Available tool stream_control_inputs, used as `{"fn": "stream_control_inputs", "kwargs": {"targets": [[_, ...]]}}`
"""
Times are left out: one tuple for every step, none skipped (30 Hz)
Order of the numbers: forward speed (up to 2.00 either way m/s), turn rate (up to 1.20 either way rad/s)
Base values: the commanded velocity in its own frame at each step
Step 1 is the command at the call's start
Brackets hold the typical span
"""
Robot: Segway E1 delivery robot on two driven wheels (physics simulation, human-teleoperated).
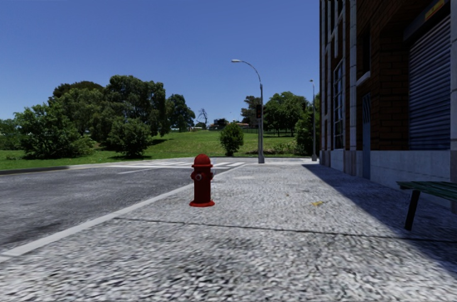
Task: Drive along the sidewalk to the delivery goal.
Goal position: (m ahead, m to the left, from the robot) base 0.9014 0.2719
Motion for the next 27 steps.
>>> {"fn": "stream_control_inputs", "kwargs": {"targets": [[2.00, 0.00], [2.00, 0.00], [2.00, 0.00], [2.00, 0.00], [2.00, 0.00], [2.00, 0.00], [2.00, 0.00], [2.00, 0.00], [2.00, 0.00], [2.00, 0.00], [2.00, 0.00], [2.00, 0.00], [2.00, 0.00], [2.00, 0.00], [2.00, 0.00], [2.00, 0.00], [2.00, 0.00], [2.00, 0.00], [2.00, 0.00], [2.00, 0.00], [2.00, 0.00], [1.90, 0.00], [1.70, 0.00], [1.38, 0.00], [1.00, 0.00], [0.57, 0.00], [0.00, 0.00]]}}
